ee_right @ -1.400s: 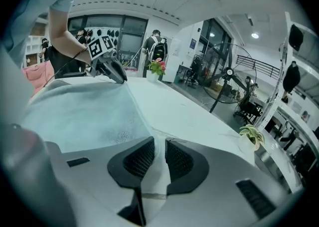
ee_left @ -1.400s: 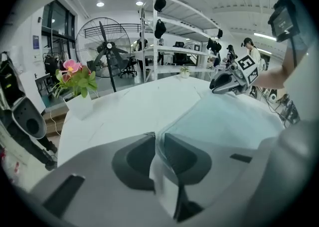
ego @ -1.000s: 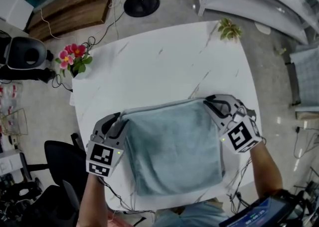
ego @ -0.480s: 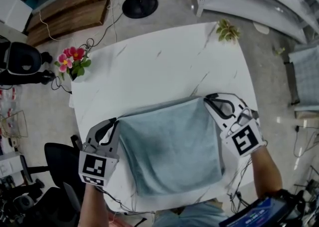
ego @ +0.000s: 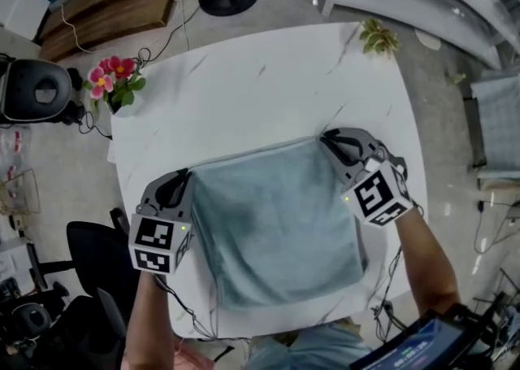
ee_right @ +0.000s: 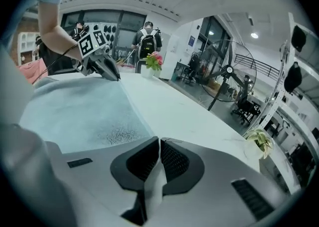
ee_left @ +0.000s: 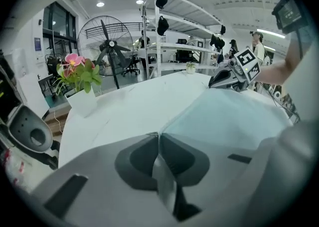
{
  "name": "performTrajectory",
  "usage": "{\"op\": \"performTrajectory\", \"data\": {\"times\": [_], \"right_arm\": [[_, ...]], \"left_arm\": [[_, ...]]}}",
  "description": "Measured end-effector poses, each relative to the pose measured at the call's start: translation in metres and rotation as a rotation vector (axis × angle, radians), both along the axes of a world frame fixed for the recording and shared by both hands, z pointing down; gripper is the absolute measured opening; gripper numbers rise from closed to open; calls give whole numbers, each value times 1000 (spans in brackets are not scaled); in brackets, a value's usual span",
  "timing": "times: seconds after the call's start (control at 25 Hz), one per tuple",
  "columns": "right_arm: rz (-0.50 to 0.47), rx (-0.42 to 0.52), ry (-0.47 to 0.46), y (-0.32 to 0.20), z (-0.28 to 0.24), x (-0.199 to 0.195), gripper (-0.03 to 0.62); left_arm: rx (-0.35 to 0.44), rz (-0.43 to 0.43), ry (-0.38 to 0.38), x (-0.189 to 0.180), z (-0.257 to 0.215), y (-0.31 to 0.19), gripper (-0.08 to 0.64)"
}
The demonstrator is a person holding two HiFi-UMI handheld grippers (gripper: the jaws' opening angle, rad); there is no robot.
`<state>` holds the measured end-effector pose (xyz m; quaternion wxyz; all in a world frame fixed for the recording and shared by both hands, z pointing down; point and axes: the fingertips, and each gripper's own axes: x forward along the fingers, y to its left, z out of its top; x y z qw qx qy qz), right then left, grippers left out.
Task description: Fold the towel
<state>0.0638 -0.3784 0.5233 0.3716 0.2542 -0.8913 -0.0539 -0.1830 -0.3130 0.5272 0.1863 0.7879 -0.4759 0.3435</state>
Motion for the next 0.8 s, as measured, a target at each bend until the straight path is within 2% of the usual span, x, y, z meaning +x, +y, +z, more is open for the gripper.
{"op": "performTrajectory", "data": {"times": [0.12,0.24,0.32,0.4,0.6,0.8], "right_arm": [[18,-49,-26,1,0,0,35],[41,-106,-151,1,-19,-2,131],[56,-122,-234,3,-36,1,147],[81,-139,-262,7,-47,6,152],[114,-62,-260,15,-64,21,152],[63,35,-296,52,-108,27,152]], "left_arm": [[1,-17,46,-1,-1,0,30],[14,-27,107,-3,-17,5,164],[20,-17,137,-3,-29,13,207],[25,-4,130,-4,-37,24,225],[99,29,139,1,-68,57,229],[167,126,125,27,-98,116,229]]}}
